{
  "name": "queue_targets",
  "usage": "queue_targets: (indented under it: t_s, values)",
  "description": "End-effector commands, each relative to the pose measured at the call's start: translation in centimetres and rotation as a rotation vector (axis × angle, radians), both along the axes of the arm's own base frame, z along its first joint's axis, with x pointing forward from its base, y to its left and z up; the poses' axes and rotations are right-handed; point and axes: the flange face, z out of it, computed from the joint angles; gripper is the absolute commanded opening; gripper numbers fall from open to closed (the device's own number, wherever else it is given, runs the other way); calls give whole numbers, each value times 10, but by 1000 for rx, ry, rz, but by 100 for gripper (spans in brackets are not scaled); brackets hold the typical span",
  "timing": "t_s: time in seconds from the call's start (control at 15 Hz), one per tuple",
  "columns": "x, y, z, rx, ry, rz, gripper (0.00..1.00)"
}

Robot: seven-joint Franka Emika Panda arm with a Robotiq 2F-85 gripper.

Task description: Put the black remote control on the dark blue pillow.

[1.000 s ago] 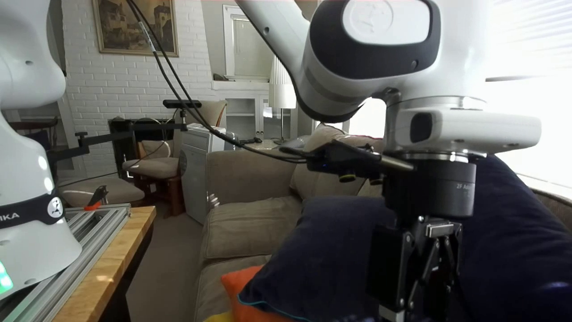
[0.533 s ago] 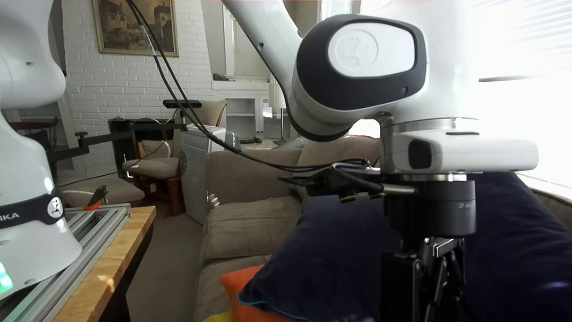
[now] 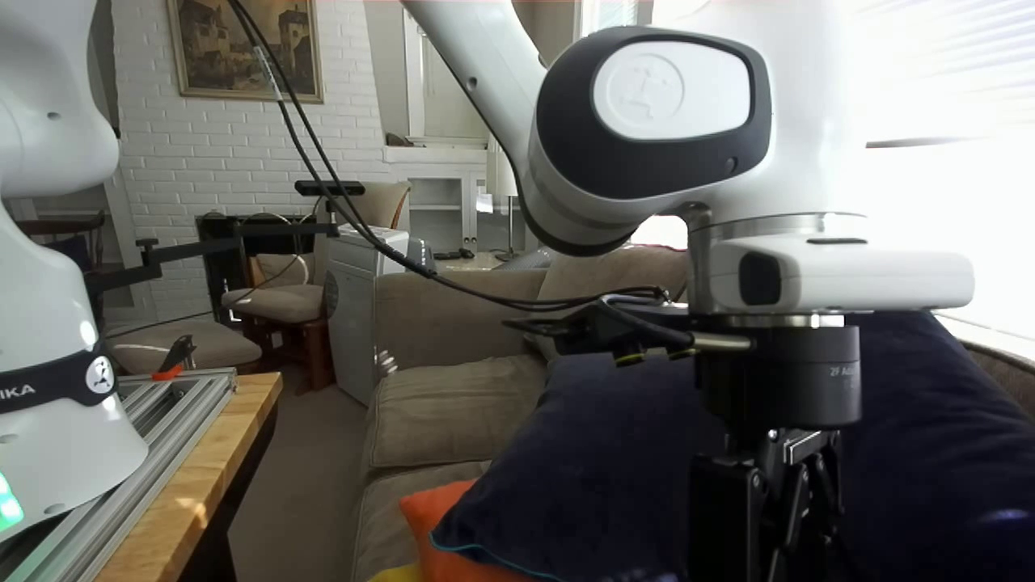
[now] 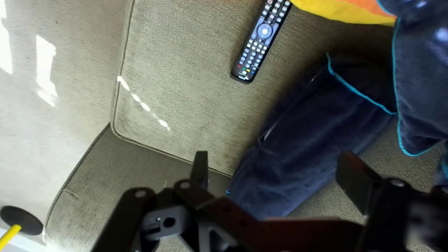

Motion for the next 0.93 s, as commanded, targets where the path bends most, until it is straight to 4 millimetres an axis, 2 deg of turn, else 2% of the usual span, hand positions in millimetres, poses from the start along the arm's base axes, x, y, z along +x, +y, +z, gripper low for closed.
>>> queue_targets:
  t_s: [0.0,0.8,0.87]
  values:
    - [0,-1,0,0,0,0,94]
    - [0,-1,0,0,0,1,94]
    - [4,-2,-3,-41,-52,0,99]
